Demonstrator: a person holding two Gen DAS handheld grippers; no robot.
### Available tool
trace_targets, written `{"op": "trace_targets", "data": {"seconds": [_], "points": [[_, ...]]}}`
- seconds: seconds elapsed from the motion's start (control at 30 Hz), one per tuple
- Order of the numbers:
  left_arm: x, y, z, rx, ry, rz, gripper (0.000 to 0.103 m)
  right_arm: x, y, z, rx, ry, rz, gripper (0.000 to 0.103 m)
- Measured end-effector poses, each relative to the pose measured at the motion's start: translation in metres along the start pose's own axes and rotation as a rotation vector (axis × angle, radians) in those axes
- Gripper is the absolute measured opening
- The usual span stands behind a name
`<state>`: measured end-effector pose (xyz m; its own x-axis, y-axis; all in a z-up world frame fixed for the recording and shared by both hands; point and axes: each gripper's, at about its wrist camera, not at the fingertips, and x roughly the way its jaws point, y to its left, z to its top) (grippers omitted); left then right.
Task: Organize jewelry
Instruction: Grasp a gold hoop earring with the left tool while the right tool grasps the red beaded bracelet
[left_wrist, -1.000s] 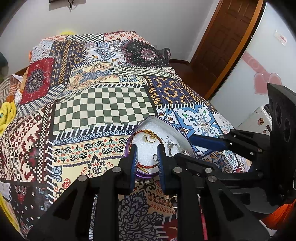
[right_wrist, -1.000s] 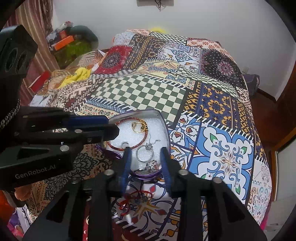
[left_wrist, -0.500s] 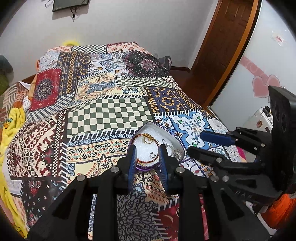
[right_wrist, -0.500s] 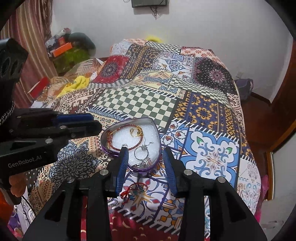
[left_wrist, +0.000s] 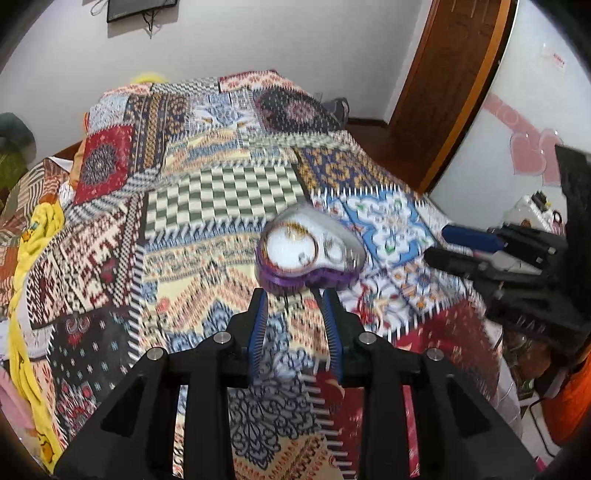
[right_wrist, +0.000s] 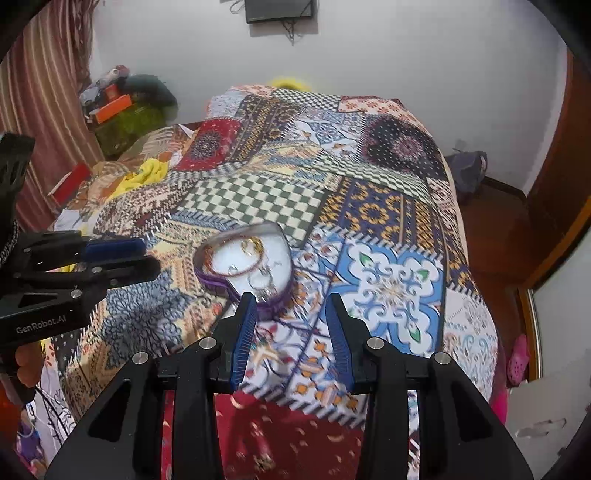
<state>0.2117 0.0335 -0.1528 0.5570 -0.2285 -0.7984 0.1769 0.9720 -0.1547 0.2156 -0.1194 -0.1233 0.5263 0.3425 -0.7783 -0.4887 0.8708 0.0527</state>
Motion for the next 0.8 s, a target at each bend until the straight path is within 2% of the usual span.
{"op": "trace_targets", "data": {"seconds": [0.2, 0.43, 0.8], "points": [[0.016, -0.01, -0.02, 0.01, 0.069, -0.028, 0.03, 0.003, -0.01, -0.02, 0.018, 0.05, -0.015, 0.035], [0.045, -0.025, -0.028, 0.047, 0.156, -0.051, 0.034, 0.011, -0.007, -0.031, 0.027, 0.088, 0.007, 0.035], [0.058, -0.03, -0.024, 0.037, 0.123, -0.076, 0.034, 0.019, -0.004, -0.031, 0.038, 0.1, 0.04, 0.035]]}}
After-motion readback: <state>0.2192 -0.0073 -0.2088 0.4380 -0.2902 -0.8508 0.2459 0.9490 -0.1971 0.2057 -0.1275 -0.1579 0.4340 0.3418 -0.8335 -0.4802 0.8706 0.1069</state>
